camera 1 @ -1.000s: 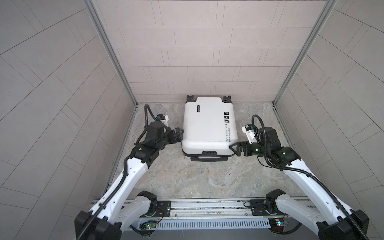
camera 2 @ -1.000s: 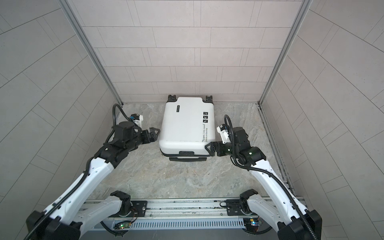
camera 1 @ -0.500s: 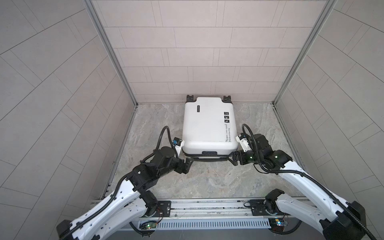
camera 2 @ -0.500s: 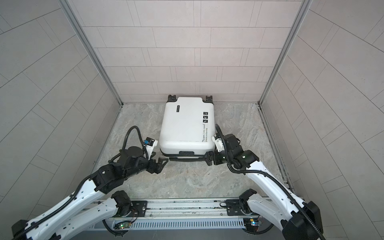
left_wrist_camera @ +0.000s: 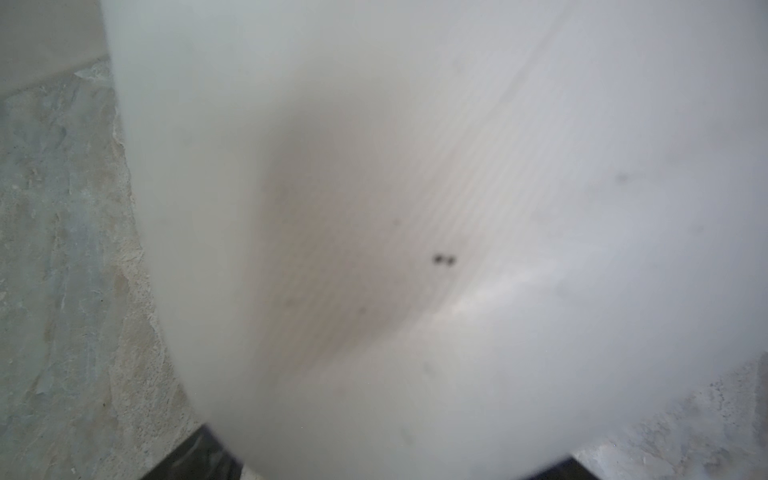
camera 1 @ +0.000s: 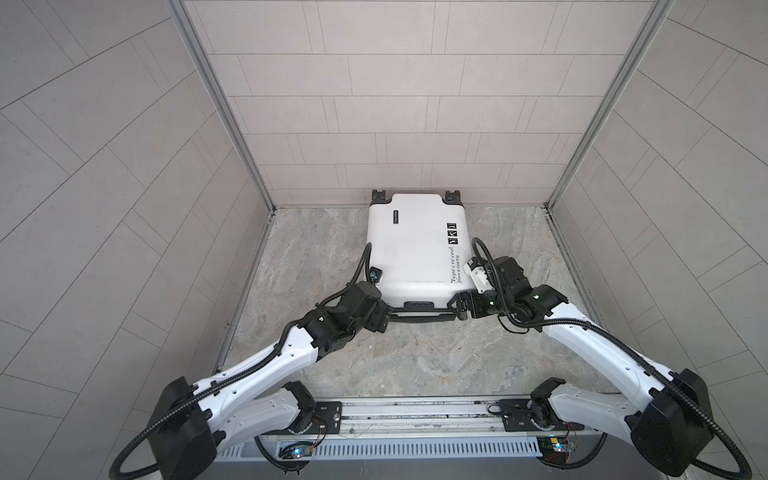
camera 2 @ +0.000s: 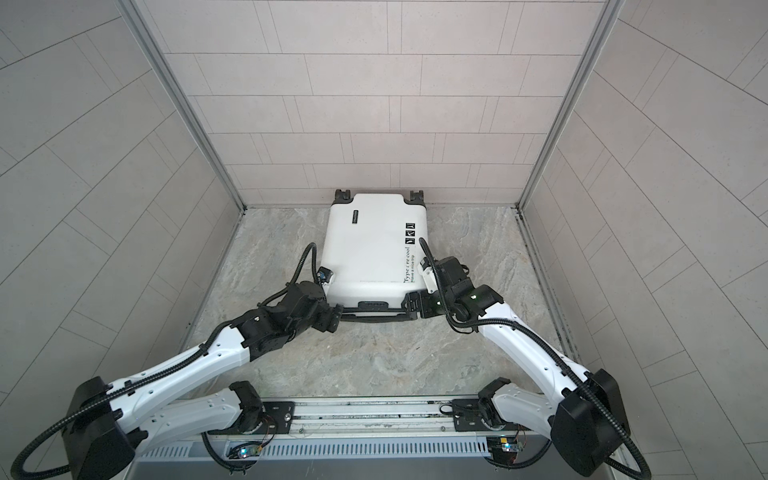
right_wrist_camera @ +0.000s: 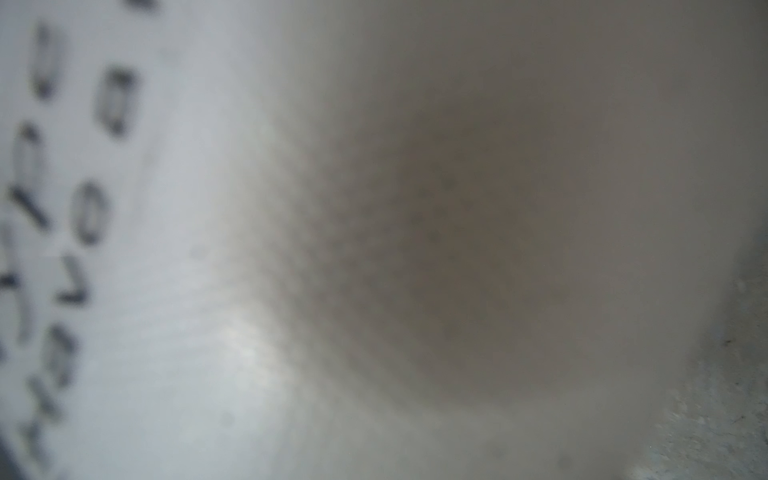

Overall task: Pack the luggage
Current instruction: 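Push the white suitcase square toward the back wall with both grippers, then grasp the zipper pull at the near corner with the left gripper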

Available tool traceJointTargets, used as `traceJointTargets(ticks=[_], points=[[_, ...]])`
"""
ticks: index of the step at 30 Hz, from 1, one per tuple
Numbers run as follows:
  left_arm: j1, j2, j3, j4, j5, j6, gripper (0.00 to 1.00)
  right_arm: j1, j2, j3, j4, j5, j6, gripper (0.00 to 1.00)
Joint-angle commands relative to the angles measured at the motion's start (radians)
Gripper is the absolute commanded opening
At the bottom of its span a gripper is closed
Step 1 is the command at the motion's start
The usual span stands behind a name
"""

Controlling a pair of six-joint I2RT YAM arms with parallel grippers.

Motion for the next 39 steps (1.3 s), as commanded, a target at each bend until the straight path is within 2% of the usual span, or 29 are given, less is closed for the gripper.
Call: traceJointTargets(ticks=[1,7,14,16,20,25,28,32,35,39], points=[[-0.002,0.051,0.057,0.072,-0.035,0.037,0.94,-0.020,0.031,0.048,0.077,0.052,0.007,1.00],[0.003,0.146,0.131,0.117,-0.062,0.041,0.94,-0.051,0.082,0.080,0.102,0.044,0.011,1.00],[0.047,0.232,0.194,0.170,-0.010,0.032,0.94,-0.111,0.120,0.102,0.134,0.012,0.038,1.00],[0.062,0.236,0.197,0.171,0.012,0.021,0.91,-0.114,0.119,0.106,0.130,0.008,0.033,1.00],[0.073,0.193,0.138,0.179,0.052,0.025,0.83,-0.122,0.096,0.100,0.099,0.005,0.008,1.00],[0.078,0.069,-0.024,0.227,0.094,0.002,0.74,-0.133,0.050,0.080,0.052,-0.004,-0.023,1.00],[0.077,-0.010,-0.160,0.337,0.103,-0.029,0.73,-0.136,0.031,0.064,0.031,-0.006,-0.033,1.00],[0.078,-0.062,-0.357,0.620,0.091,-0.041,0.72,-0.136,0.015,0.045,0.034,-0.008,-0.023,1.00],[0.078,-0.043,-0.481,0.839,0.034,-0.041,0.72,-0.136,0.010,0.038,0.044,-0.010,-0.010,1.00],[0.078,0.022,-0.560,1.061,-0.008,-0.004,0.71,-0.137,0.007,0.036,0.053,-0.015,0.001,1.00]])
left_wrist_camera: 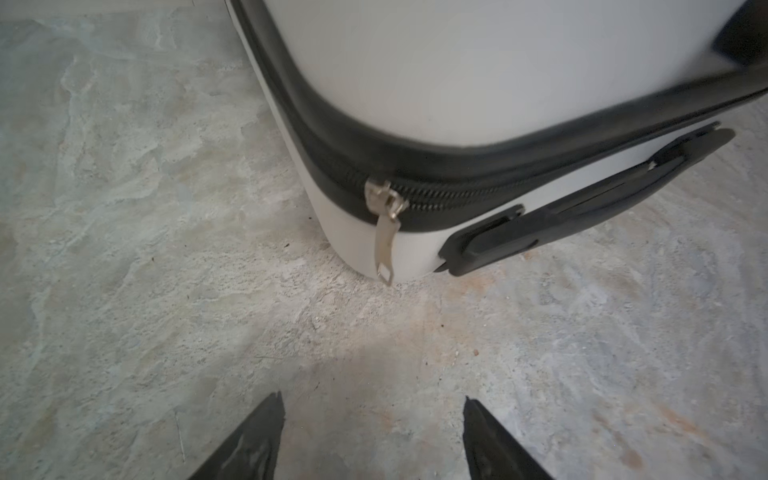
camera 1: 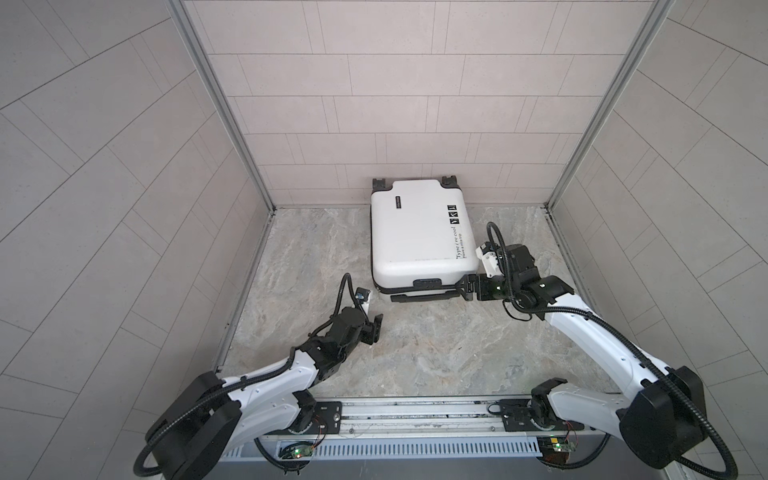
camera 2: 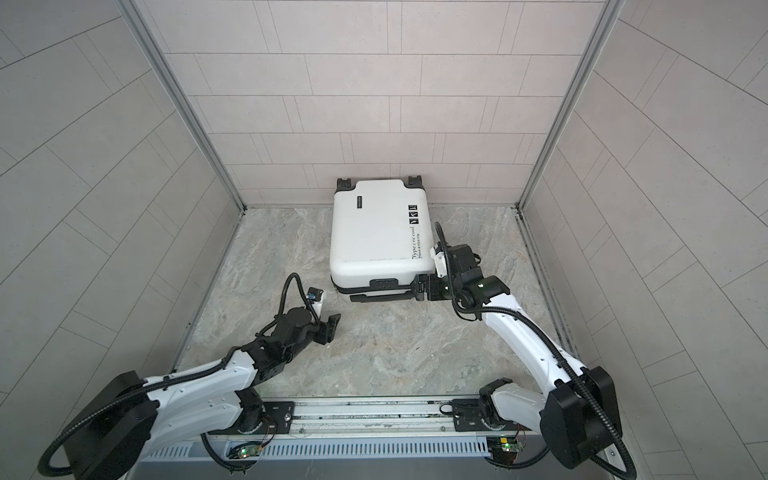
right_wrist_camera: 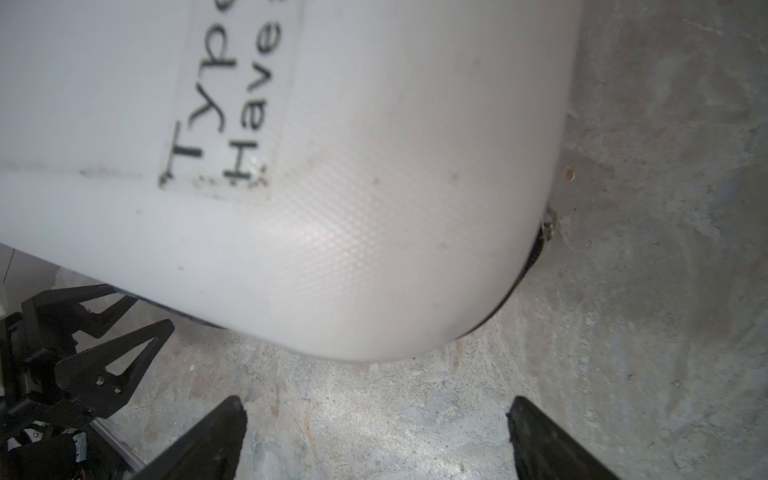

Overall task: Pack the luggage
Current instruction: 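Grasp the zipper pull at the near corner with the left gripper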

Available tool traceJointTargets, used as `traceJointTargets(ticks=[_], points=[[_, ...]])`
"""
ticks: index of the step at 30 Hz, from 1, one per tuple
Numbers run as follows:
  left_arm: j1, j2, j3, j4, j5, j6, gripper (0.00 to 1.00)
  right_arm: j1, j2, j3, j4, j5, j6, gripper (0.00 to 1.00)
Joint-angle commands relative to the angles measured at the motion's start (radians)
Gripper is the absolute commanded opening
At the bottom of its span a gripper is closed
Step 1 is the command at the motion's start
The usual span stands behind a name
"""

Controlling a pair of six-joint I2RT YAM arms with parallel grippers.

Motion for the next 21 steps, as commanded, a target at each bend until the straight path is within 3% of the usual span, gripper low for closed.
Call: traceJointTargets(ticks=[1,8,14,21], points=[[0.005,0.047,-0.038,0.329,-0.067,0.034,0.71,-0.004,-0.022,-0.004,0.000,-0.009,0.007,1.00],[0.012,0.268,-0.055,0.626,-0.053,0.109,0.56,-0.003,-0.014,0.006,-0.002,-0.012,0.006,1.00],[0.044,0.434,-0.067,0.858,-0.030,0.110,0.54,-0.004,-0.019,0.014,-0.018,-0.012,0.001,1.00],[0.064,0.525,-0.036,0.914,0.001,0.114,0.47,-0.003,-0.015,0.026,-0.033,-0.011,-0.006,1.00]])
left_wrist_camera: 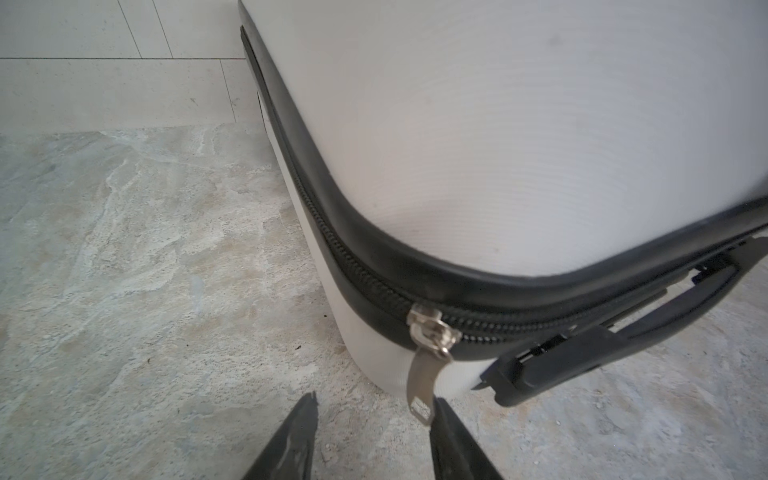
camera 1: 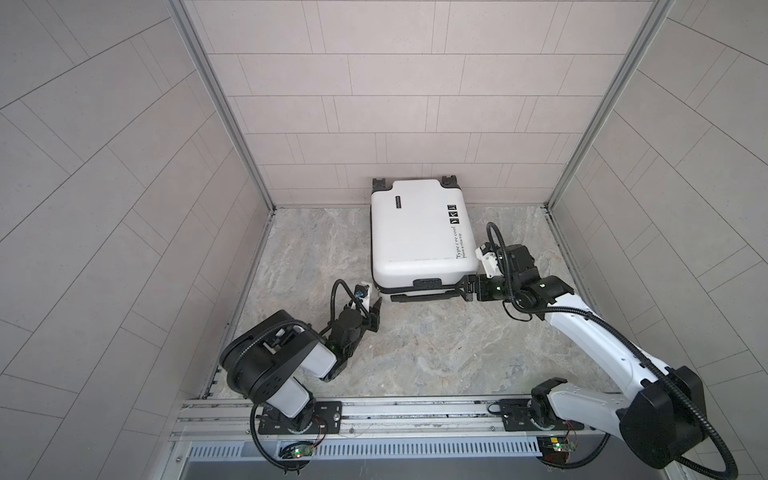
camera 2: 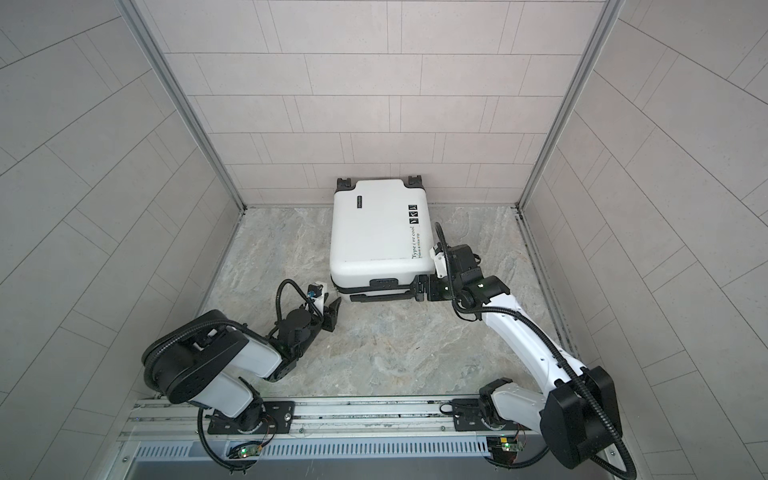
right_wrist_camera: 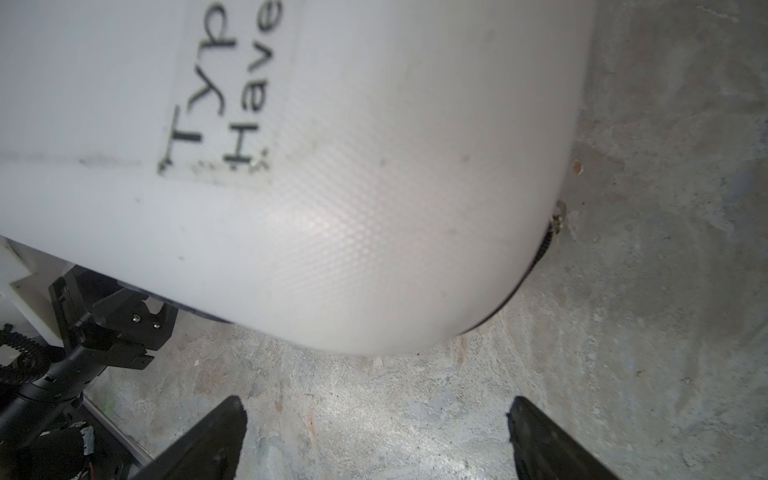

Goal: Pack the luggage

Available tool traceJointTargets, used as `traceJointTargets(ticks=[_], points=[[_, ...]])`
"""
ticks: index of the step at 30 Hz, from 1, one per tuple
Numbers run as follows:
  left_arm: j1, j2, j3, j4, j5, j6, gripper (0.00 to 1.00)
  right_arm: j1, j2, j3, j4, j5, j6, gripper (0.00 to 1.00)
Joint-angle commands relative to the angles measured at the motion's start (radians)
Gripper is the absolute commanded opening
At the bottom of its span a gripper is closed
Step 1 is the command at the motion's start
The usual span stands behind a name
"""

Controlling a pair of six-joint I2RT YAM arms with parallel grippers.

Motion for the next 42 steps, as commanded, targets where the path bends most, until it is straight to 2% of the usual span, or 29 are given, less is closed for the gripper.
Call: traceJointTargets(ticks=[1,12,19,24,28,34,42], points=[[0.007,0.014,0.018,0.089,0.020,0.025,0.47,-0.004,-0.014,0.026,-0.023,0.002,-0.004,1.00],[0.013,0.000,0.022,0.087,0.058,0.071,0.41,-0.003,0.008,0.034,-0.008,-0.008,0.006,1.00],[0.015,-0.002,0.032,0.090,0.084,0.080,0.30,-0.004,0.016,0.047,-0.014,-0.011,0.005,1.00],[0.021,-0.037,0.018,0.075,0.090,0.085,0.19,-0.004,0.013,0.050,-0.016,-0.009,0.004,1.00],[0.025,-0.085,0.005,0.017,0.103,0.082,0.01,-0.003,0.015,0.059,-0.019,-0.004,0.004,1.00],[0.028,-0.185,-0.019,-0.087,0.116,0.081,0.00,-0.008,0.030,0.075,-0.021,-0.004,0.009,1.00],[0.032,-0.373,0.019,-0.390,0.198,0.048,0.00,-0.073,0.027,0.073,0.043,-0.055,0.063,1.00]])
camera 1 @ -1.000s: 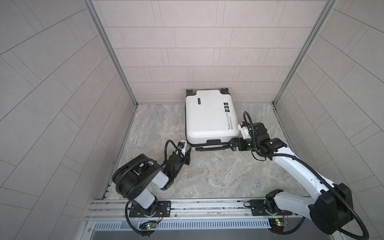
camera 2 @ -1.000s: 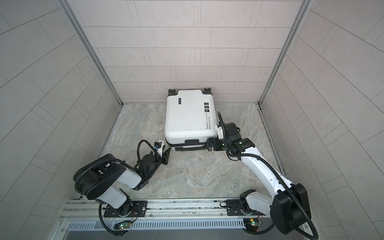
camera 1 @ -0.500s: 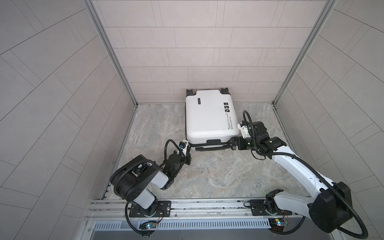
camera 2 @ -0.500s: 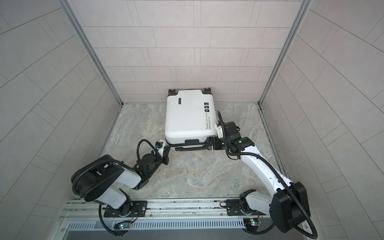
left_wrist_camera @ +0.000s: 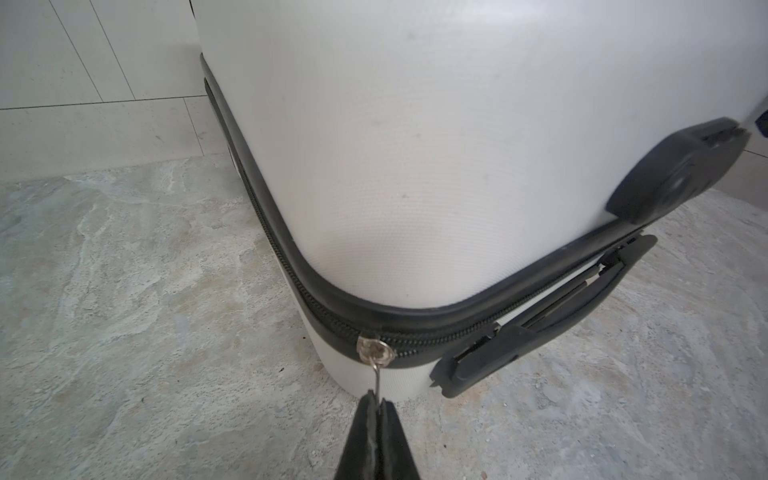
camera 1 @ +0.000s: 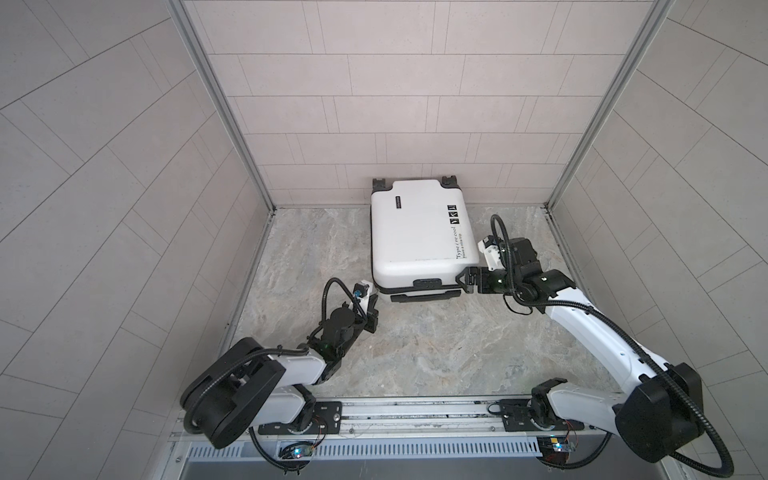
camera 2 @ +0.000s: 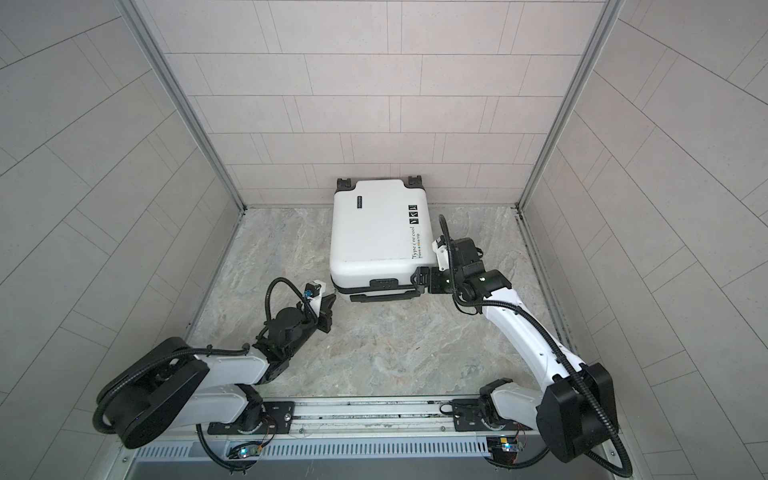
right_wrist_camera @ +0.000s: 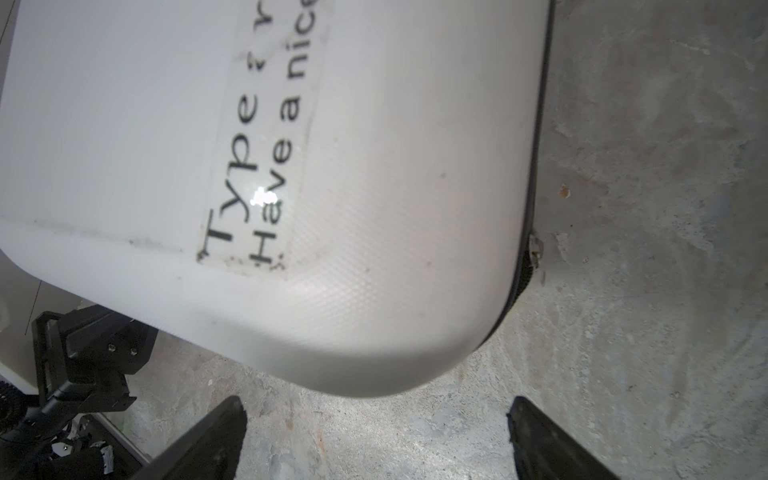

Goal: Pack the luggage

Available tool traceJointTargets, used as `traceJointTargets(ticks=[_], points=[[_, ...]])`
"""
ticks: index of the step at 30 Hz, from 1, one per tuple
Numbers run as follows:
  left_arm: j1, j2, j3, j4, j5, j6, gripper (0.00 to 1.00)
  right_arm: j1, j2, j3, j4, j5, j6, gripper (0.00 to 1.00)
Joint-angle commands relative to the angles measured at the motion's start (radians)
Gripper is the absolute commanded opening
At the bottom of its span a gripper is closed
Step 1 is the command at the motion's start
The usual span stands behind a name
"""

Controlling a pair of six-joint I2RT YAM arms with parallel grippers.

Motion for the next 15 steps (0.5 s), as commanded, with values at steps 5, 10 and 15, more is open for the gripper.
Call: traceJointTargets(ticks=[5,10,15], points=[[0.003,-0.129,0.069,-0.297,0.076,-0.033,0.00,-0.077,0.001,-0.013,0.153,-0.097,0.100,1.00],[0.003,-0.118,0.084,-0.313,0.101,-0.044,0.00,-0.118,0.023,-0.045,0.263,-0.139,0.176,1.00],[0.002,-0.112,0.072,-0.253,0.126,-0.056,0.00,-0.167,0.042,-0.098,0.414,-0.192,0.288,1.00]])
